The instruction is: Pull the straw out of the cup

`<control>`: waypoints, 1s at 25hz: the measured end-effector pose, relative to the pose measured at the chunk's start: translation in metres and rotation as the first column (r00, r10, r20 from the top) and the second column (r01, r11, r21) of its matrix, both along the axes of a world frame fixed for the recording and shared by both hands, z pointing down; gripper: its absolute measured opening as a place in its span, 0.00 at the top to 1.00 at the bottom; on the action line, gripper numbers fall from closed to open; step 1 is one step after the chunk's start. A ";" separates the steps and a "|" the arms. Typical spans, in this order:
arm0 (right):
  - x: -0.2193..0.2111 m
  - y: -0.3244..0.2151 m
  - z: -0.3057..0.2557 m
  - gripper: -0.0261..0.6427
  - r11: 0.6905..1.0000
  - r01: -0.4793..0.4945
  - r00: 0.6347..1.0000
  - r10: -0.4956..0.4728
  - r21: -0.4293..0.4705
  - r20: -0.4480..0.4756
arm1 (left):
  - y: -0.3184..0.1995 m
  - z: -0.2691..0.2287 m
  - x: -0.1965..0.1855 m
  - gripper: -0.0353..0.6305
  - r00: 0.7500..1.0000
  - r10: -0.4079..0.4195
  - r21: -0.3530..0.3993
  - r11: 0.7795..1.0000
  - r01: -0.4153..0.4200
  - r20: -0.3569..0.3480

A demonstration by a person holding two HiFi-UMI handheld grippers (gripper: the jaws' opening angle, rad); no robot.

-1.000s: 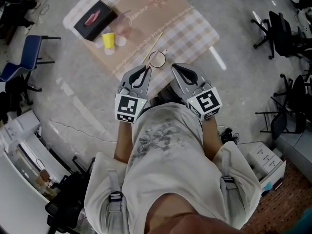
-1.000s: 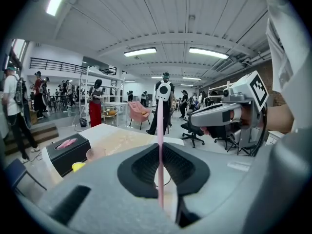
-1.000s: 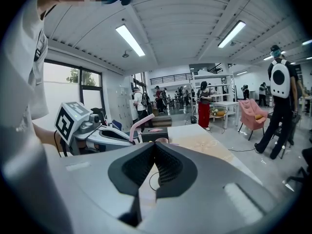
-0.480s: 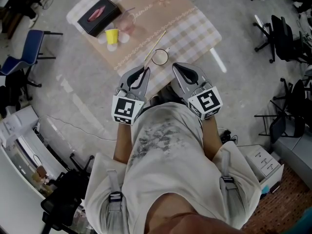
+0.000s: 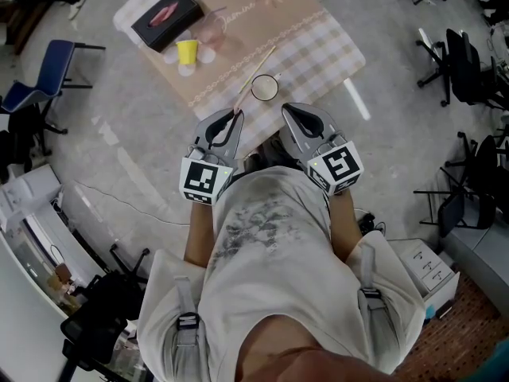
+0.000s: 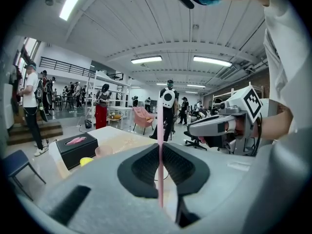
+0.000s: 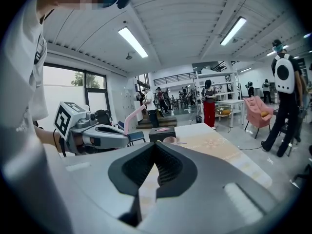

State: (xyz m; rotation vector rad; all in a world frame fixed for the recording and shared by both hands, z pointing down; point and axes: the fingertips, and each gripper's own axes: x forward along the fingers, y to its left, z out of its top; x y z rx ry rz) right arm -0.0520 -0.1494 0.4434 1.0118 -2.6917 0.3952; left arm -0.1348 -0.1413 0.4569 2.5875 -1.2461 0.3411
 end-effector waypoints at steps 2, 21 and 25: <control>-0.001 0.002 0.002 0.95 1.000 0.007 1.000 -0.007 -0.002 0.003 | 0.002 -0.001 0.000 0.90 1.000 -0.002 0.003 1.000 0.002 0.001; 0.001 0.006 0.006 0.95 1.000 0.021 1.000 -0.021 -0.009 -0.008 | 0.006 -0.002 0.003 0.90 1.000 -0.010 0.011 1.000 0.010 0.013; 0.002 0.005 0.007 0.95 1.000 0.023 1.000 -0.023 -0.010 -0.011 | 0.004 -0.002 0.004 0.90 1.000 -0.009 0.010 1.000 0.009 0.010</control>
